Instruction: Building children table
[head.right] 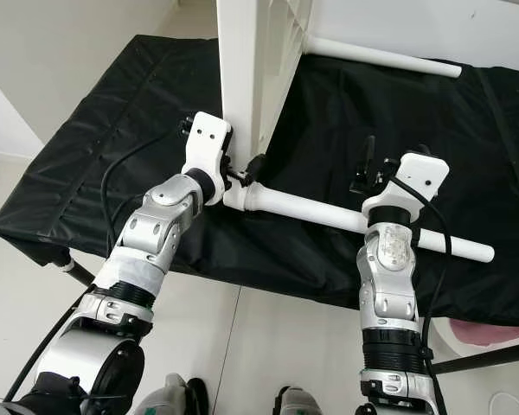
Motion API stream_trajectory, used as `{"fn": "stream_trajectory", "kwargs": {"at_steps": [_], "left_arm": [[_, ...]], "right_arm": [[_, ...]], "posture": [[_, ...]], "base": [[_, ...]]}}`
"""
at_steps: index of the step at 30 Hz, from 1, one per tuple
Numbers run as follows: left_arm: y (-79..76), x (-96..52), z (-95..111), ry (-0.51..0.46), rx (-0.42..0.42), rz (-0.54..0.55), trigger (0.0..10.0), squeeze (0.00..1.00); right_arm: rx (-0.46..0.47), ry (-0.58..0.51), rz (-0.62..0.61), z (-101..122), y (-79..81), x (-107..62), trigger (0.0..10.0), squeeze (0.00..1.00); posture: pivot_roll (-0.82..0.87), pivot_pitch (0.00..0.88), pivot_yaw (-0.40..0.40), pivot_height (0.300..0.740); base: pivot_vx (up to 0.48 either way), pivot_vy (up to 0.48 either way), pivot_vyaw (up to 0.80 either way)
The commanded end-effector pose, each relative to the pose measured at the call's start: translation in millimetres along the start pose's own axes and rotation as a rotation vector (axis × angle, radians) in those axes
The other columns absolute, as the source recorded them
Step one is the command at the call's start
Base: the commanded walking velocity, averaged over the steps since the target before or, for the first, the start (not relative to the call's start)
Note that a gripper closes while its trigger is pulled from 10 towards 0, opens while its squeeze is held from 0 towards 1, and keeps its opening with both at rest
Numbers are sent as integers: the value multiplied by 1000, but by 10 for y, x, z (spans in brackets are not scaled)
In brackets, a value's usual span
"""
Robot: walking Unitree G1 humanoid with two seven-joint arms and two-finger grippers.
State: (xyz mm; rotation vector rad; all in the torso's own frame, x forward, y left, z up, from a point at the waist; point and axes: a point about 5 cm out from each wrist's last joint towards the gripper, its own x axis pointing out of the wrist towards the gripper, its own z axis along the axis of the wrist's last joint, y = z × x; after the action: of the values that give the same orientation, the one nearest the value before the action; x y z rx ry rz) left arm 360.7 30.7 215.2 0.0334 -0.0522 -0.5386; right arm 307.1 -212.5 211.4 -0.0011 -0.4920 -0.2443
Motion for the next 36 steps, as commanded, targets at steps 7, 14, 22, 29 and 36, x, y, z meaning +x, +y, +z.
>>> {"fn": "stream_trajectory", "kwargs": {"at_steps": [7, 14, 22, 29, 36], "left_arm": [[-331, 105, 4, -12, -115, 116, 10000, 0], [-424, 134, 43, -28, -159, 145, 10000, 0], [-498, 157, 134, -60, -233, 239, 10000, 0], [-543, 140, 223, -94, -255, 256, 10000, 0], [-673, 86, 225, -131, -258, 172, 10000, 0]], "right_arm": [[-3, 7, -8, 6, 12, 2, 10000, 0], [-5, 4, -18, 13, -2, -11, 10000, 0], [-5, 6, -23, 26, 4, -15, 10000, 0], [-2, 11, -16, 16, 36, -15, 10000, 0], [2, 13, -11, 6, 70, 4, 10000, 0]], "posture": [[-169, 146, 76, 740], [-179, 147, 81, 740], [-183, 157, 76, 740], [-168, 166, 71, 740], [-157, 167, 71, 740]], "base": [[0, 0, 0], [0, 0, 0], [0, 0, 0], [0, 0, 0], [0, 0, 0]]}}
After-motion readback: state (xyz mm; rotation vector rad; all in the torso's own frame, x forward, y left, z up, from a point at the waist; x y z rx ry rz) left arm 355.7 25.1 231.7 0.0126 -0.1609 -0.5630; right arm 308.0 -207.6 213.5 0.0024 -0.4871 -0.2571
